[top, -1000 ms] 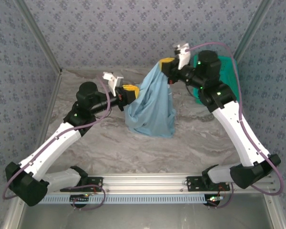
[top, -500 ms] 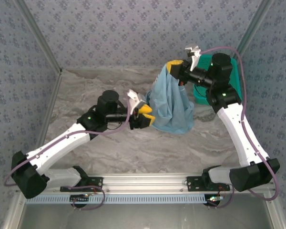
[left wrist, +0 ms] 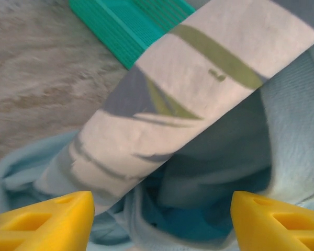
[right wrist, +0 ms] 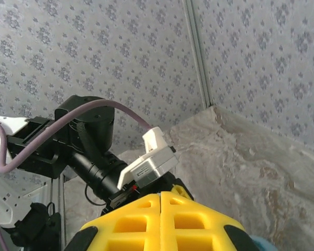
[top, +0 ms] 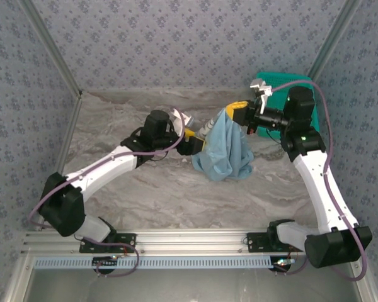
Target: Fold the inside-out t-shirt
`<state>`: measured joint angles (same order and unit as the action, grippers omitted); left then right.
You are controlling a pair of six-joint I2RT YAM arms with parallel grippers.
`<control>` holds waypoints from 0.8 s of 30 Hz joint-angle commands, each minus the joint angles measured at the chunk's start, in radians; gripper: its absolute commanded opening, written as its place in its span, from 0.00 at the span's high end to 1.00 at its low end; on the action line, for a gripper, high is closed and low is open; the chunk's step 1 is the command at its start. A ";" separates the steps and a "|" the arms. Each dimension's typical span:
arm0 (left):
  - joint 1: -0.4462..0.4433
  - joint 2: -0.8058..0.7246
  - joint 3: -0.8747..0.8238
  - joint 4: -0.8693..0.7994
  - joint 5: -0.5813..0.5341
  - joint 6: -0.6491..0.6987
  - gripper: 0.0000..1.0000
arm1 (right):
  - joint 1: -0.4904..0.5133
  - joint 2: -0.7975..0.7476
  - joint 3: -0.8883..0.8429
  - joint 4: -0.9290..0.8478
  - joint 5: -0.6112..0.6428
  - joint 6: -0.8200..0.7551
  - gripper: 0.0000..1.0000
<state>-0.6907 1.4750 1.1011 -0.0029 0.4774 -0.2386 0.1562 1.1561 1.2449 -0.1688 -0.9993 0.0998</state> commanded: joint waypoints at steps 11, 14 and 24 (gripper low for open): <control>-0.026 -0.005 -0.039 0.160 0.228 -0.059 0.40 | -0.010 -0.032 -0.013 -0.009 0.042 -0.022 1.00; -0.028 0.023 -0.015 0.169 0.240 -0.069 0.47 | -0.009 -0.032 -0.009 -0.006 0.045 -0.020 1.00; -0.060 0.050 0.042 0.198 0.301 -0.090 0.80 | -0.010 -0.027 -0.021 0.005 0.066 -0.010 1.00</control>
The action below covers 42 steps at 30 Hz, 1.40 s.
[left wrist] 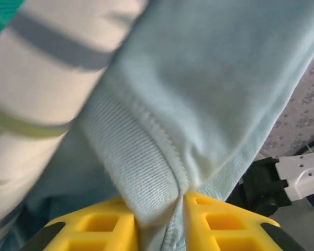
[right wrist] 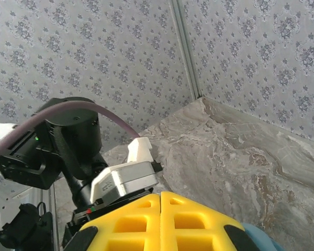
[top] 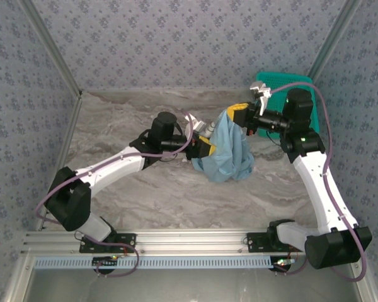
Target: Fold the inside-out t-shirt
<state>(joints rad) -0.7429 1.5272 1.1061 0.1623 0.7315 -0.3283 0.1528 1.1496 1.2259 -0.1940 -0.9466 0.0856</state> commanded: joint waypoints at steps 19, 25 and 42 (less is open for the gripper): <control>0.042 -0.261 0.096 -0.028 -0.264 -0.151 1.00 | 0.313 0.117 0.229 -0.431 1.087 -0.179 0.59; 0.050 -0.235 0.151 -0.080 -0.278 -0.156 1.00 | 0.357 -0.141 -0.004 -0.221 0.775 -0.271 0.46; 0.040 -0.226 0.169 -0.108 -0.284 -0.174 1.00 | 0.562 -0.006 -0.088 -0.043 0.742 -0.221 0.52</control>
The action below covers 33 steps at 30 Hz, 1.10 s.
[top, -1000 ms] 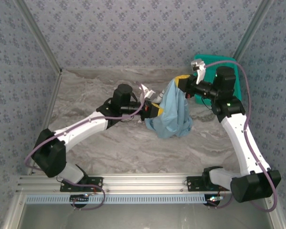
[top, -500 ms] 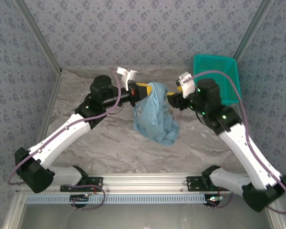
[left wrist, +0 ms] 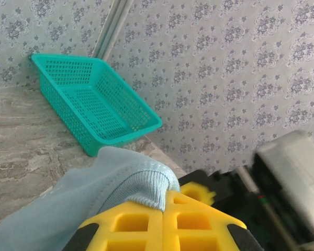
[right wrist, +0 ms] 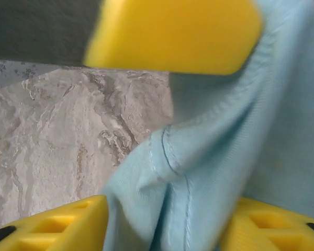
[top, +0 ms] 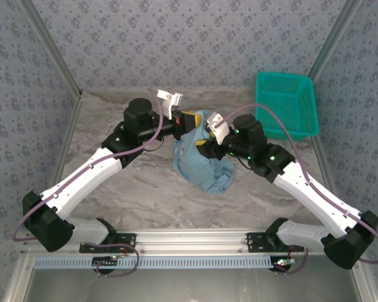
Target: Fold the inside-out t-shirt
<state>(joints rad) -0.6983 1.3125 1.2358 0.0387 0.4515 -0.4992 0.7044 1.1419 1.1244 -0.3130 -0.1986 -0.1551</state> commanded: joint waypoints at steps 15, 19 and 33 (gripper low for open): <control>0.009 -0.024 -0.160 -0.063 -0.158 0.231 0.39 | -0.259 -0.280 -0.059 -0.496 0.139 0.240 1.00; 0.002 0.118 -0.208 -0.024 -0.109 0.277 0.39 | -0.383 -0.313 -0.147 -0.504 0.081 0.289 1.00; -0.101 0.580 0.093 -0.180 -0.296 0.575 0.34 | -0.488 -0.290 -0.175 -0.413 -0.066 0.304 1.00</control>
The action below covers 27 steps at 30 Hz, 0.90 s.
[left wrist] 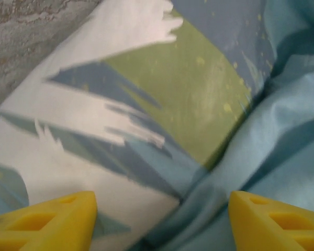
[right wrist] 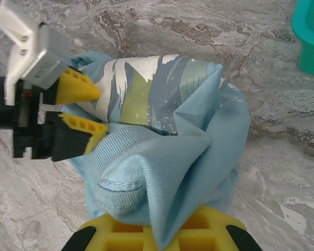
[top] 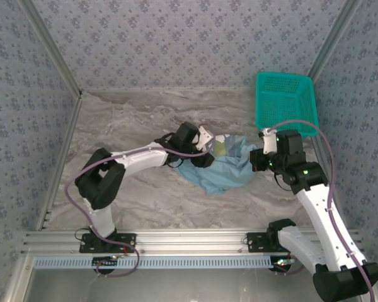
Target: Fold the inside-out t-shirt
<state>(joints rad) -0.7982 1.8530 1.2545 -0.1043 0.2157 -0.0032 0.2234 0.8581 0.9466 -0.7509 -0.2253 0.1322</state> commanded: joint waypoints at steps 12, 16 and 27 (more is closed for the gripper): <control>-0.004 0.198 0.243 -0.118 0.041 0.118 0.43 | -0.028 -0.021 0.005 0.056 -0.058 -0.004 1.00; 0.000 0.193 0.217 -0.109 0.115 0.126 0.33 | -0.045 -0.013 0.008 0.056 -0.067 -0.009 1.00; -0.002 0.283 0.322 -0.163 0.100 0.126 0.70 | -0.060 -0.012 0.006 0.068 -0.069 -0.014 1.00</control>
<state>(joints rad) -0.8005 2.1387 1.5440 -0.2436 0.3256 0.1257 0.1730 0.8516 0.9466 -0.6994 -0.2852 0.1314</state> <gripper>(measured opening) 0.354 0.065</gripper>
